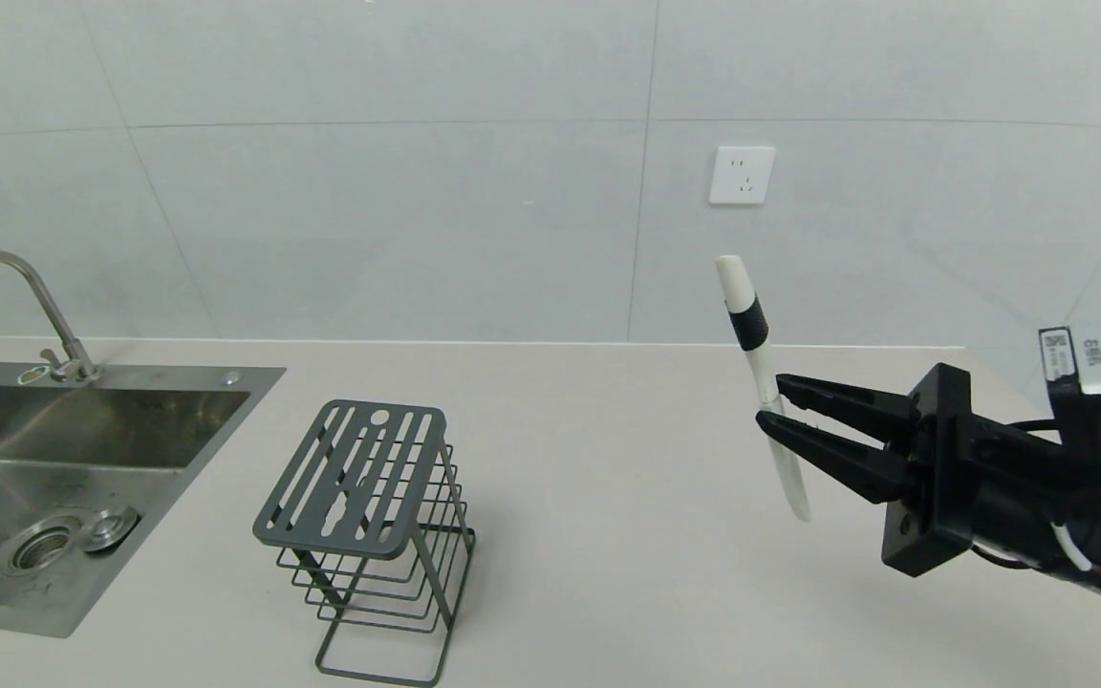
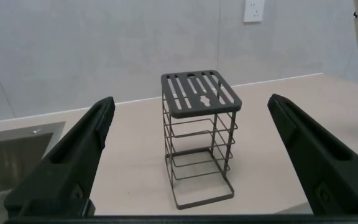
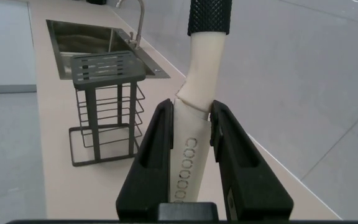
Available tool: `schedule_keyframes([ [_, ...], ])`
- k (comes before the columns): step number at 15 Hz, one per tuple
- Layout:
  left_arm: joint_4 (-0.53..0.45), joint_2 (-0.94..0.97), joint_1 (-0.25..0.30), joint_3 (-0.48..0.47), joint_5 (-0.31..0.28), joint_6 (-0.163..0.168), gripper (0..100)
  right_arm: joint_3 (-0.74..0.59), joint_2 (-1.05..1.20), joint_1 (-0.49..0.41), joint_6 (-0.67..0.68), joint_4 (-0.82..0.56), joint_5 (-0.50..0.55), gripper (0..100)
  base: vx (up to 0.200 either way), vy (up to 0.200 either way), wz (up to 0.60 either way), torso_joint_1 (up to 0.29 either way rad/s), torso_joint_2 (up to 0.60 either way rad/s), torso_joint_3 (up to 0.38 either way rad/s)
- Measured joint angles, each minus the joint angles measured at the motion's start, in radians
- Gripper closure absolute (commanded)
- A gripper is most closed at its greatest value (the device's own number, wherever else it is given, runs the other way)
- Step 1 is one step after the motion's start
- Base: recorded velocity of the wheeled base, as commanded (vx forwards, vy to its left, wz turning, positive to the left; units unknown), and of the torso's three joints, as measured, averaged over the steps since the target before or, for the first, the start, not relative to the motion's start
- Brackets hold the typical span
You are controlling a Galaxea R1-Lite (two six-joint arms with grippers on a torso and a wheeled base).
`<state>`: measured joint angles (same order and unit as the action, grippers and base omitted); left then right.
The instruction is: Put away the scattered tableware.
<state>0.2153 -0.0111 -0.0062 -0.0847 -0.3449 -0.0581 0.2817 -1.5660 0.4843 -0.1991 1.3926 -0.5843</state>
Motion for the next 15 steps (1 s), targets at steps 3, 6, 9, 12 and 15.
schedule_keyframes([
  [3,-0.008,-0.071,-0.028,-0.103,-0.025,0.004,0,-0.01,0.003,0.002,-0.001,0.001,-0.037,100,0.0,0.0,0.0,0.0,0.0,0.0],
  [6,-0.003,-0.183,-0.061,-0.195,-0.137,0.011,0,-0.02,0.004,0.002,-0.001,0.005,-0.058,100,0.0,0.0,0.0,0.0,0.0,0.0],
  [9,0.037,-0.347,-0.077,-0.254,-0.279,0.021,0,-0.012,0.009,0.006,-0.004,0.009,-0.06,100,0.0,0.0,0.0,0.0,0.0,0.0],
  [12,0.132,-0.504,-0.088,-0.271,-0.397,0.045,0,0.001,0.001,0.007,-0.006,0.009,-0.06,100,0.0,0.0,0.0,0.0,0.0,0.0],
  [15,0.277,-0.663,-0.146,-0.285,-0.422,0.073,0,0.048,-0.042,0.008,-0.007,0.009,-0.057,100,0.0,0.0,0.0,0.0,0.0,0.0],
])
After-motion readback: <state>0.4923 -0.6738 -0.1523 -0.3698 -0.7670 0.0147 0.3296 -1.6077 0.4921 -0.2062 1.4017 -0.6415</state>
